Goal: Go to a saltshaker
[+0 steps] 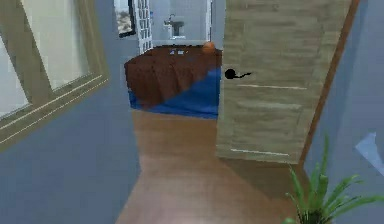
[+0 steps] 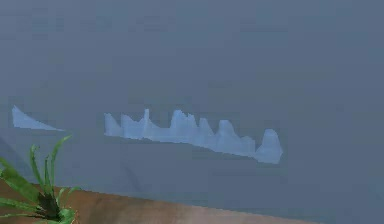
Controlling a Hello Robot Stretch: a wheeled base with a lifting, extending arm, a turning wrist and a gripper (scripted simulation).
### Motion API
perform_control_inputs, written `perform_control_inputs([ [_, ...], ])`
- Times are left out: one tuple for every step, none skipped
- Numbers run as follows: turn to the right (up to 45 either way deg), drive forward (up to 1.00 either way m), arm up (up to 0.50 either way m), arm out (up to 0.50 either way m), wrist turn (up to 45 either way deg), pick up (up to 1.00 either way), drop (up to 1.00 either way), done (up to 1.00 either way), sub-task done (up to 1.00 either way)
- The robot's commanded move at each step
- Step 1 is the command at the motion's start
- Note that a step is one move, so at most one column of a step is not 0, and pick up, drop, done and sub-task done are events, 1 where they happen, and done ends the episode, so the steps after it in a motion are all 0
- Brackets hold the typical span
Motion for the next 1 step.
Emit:
perform_control_inputs([
  [-3.0, 0.0, 0.0, 0.0, 0.0, 0.0, 0.0, 0.0, 0.0],
])
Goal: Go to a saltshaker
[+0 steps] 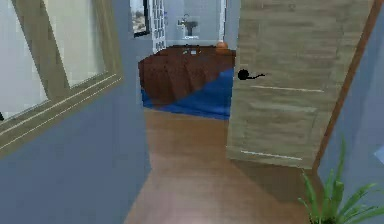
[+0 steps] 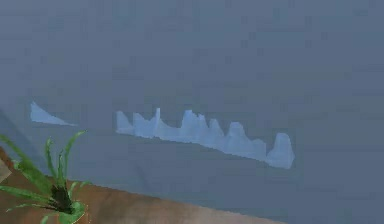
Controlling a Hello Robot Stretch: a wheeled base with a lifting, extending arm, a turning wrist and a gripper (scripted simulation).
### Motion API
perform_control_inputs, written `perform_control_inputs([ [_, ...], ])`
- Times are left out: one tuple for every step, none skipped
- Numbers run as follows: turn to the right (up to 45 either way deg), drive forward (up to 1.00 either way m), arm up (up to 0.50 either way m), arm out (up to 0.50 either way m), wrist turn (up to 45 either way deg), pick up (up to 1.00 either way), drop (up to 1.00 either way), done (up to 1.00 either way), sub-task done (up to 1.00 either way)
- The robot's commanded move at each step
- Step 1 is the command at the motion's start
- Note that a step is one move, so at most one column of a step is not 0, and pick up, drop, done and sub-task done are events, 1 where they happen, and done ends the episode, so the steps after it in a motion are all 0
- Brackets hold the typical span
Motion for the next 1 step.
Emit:
perform_control_inputs([
  [0.0, 1.0, 0.0, 0.0, 0.0, 0.0, 0.0, 0.0, 0.0],
])
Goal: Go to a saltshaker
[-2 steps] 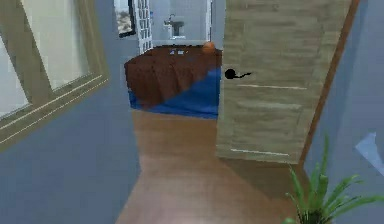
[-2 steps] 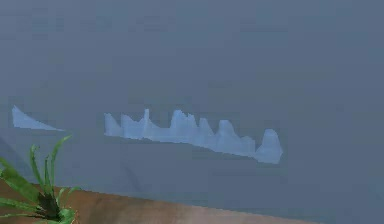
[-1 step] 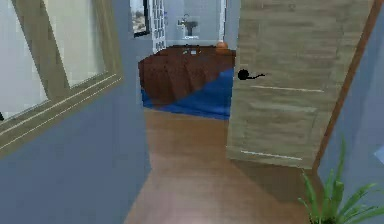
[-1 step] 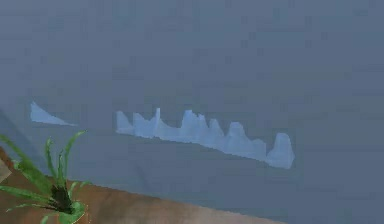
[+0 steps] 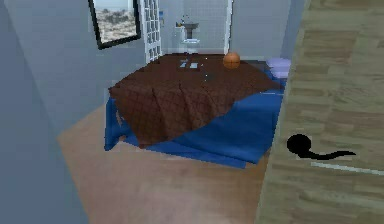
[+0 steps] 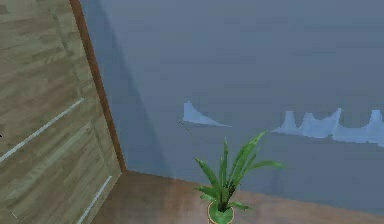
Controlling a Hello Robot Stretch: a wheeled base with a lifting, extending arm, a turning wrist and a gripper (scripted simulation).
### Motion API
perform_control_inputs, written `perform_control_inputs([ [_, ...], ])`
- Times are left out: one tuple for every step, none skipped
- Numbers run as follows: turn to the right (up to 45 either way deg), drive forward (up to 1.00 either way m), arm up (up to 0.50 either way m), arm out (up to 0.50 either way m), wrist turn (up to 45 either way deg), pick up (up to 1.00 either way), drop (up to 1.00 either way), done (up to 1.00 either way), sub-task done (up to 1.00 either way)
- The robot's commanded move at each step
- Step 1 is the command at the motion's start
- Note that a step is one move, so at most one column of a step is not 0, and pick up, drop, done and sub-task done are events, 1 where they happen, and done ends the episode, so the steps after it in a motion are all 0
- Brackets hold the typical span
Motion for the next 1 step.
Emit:
perform_control_inputs([
  [-6.0, 0.0, 0.0, 0.0, 0.0, 0.0, 0.0, 0.0, 0.0],
])
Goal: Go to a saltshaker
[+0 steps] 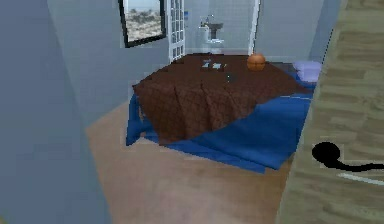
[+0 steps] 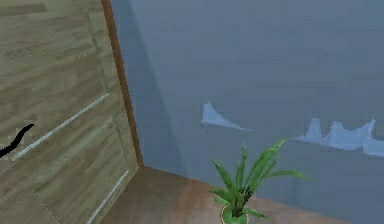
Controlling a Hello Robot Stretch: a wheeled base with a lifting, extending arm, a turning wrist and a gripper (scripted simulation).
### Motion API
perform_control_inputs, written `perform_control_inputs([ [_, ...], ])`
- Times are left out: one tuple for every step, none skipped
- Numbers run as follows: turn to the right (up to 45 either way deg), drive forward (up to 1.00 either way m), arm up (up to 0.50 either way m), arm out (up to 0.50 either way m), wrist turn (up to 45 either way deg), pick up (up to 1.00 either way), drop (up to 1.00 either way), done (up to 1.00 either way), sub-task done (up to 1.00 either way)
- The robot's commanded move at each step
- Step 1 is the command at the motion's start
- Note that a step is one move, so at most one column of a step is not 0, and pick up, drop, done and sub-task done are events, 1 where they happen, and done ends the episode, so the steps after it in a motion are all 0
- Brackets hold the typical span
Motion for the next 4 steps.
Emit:
perform_control_inputs([
  [0.0, 0.35, 0.0, 0.0, 0.0, 0.0, 0.0, 0.0, 0.0],
  [-12.0, 0.0, 0.0, 0.0, 0.0, 0.0, 0.0, 0.0, 0.0],
  [-3.0, 0.0, 0.0, 0.0, 0.0, 0.0, 0.0, 0.0, 0.0],
  [0.0, 0.5, 0.0, 0.0, 0.0, 0.0, 0.0, 0.0, 0.0],
])
